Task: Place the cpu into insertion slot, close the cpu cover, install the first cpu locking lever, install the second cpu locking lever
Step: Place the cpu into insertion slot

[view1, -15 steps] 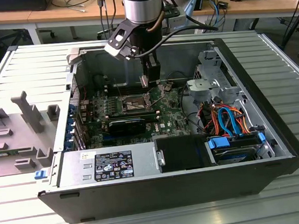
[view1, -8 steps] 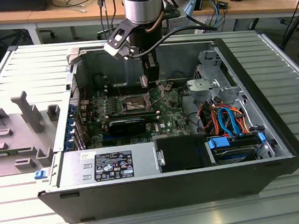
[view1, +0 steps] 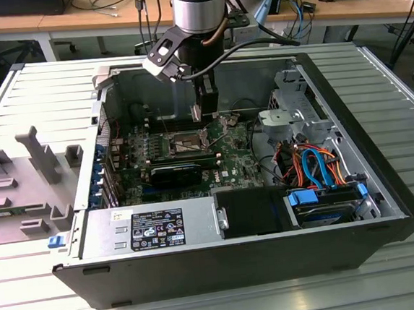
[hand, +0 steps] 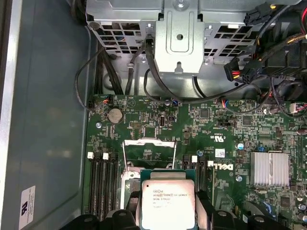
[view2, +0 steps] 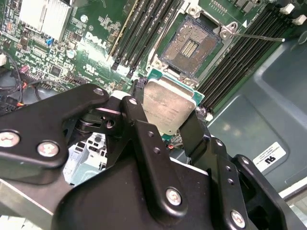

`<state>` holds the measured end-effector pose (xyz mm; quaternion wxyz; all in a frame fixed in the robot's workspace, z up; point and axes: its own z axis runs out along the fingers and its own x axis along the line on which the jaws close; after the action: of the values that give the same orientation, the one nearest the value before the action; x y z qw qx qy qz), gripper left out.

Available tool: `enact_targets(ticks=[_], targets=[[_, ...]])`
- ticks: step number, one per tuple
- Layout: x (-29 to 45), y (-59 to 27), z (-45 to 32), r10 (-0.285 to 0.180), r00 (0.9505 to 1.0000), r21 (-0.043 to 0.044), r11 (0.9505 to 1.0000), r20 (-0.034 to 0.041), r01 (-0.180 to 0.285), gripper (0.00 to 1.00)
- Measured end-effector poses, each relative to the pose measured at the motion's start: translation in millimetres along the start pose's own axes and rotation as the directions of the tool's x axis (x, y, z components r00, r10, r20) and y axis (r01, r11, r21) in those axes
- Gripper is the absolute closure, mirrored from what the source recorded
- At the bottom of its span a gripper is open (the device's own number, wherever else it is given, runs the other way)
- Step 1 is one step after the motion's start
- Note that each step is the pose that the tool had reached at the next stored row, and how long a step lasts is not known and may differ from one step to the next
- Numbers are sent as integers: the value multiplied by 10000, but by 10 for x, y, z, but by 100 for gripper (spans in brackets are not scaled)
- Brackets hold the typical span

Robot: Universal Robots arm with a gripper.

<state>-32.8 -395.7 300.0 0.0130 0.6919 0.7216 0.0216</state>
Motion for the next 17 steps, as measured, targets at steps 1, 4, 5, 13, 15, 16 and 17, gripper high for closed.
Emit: enact_targets(ticks=[1, 4, 5, 13, 15, 16, 17], targets=[[0, 0, 0, -1, 10000, 2, 10000, 0, 1, 46], [0, -3, 1, -1, 10000, 4, 10000, -1, 1, 46], [0, -10, 2, -1, 10000, 4, 10000, -1, 1, 46], [1, -19, 18, -2, 10000, 4, 10000, -1, 2, 46], [1, -20, 22, -2, 10000, 4, 10000, -1, 2, 46], [1, -20, 24, -1, 10000, 4, 10000, -1, 1, 46], [1, -20, 29, -1, 10000, 4, 10000, -2, 1, 46]])
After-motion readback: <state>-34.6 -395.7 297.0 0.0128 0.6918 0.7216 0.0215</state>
